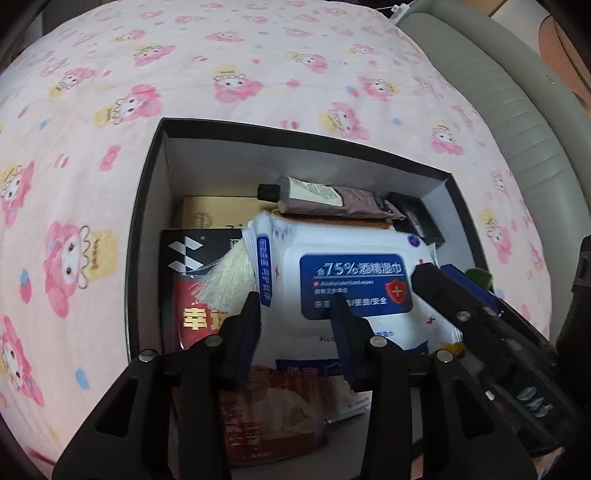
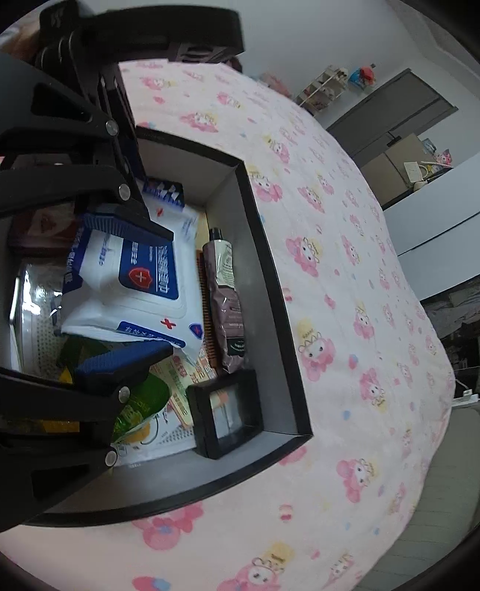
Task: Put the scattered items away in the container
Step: 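Lower the wipes pack into the box and open the left gripper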
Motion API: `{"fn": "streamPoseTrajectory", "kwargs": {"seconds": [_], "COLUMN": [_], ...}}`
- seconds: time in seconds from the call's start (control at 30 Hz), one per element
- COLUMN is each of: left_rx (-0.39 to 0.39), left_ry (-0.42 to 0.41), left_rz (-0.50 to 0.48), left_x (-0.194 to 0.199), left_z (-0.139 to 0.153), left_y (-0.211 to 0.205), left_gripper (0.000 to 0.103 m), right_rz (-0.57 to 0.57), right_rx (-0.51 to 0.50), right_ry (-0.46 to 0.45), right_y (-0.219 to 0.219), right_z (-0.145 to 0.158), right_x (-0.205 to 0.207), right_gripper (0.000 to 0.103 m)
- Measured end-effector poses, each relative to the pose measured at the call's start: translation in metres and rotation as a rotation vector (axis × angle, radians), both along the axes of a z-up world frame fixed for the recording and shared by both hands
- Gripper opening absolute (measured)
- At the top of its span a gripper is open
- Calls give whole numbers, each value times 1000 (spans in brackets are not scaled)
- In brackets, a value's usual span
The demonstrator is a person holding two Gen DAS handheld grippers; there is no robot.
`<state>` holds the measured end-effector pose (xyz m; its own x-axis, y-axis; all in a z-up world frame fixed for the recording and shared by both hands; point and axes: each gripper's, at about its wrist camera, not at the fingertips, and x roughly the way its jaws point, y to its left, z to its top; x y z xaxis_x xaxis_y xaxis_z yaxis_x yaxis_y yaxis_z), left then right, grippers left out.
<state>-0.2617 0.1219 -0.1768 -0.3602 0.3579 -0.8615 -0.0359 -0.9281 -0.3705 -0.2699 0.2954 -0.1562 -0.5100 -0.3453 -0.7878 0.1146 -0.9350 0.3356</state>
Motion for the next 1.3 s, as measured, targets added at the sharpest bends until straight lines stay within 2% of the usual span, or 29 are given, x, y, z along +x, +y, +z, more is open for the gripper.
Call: {"fn": "streamPoseTrajectory", "kwargs": {"seconds": [0.17,0.27,0.33,0.5,0.67,0.77,0.93,1.17,1.3], "left_rx": [-15,-24,-36,-111,-124,-91,-109,-71,-33], "left_ry": [14,23,11,-30,-69,-100,-136,-169,-147], "left_rz": [10,17,-9,-95,-114,-156,-207,-164,-142], "left_x": [9,15,21,31,32,32,17,-15,-14], "left_z": [6,9,10,4,-6,-10,-20,-32,-28], "left_y": [-3,-5,-3,12,20,31,56,72,71], "left_gripper": [39,38,39,38,38,38,35,34,34], "right_rz": [-47,-41,-43,-53,49,75,-44,-118,-175], "right_rx": [48,13,11,104,66,74,44,118,229], "right_ry": [55,55,56,36,-19,-17,-48,-57,0], "right_y": [12,20,26,39,34,27,46,56,54], "right_z": [17,26,30,32,20,19,11,4,12], "right_x": [10,16,19,29,38,40,32,28,31], "right_gripper": [50,51,51,51,51,52,52,52,52]}}
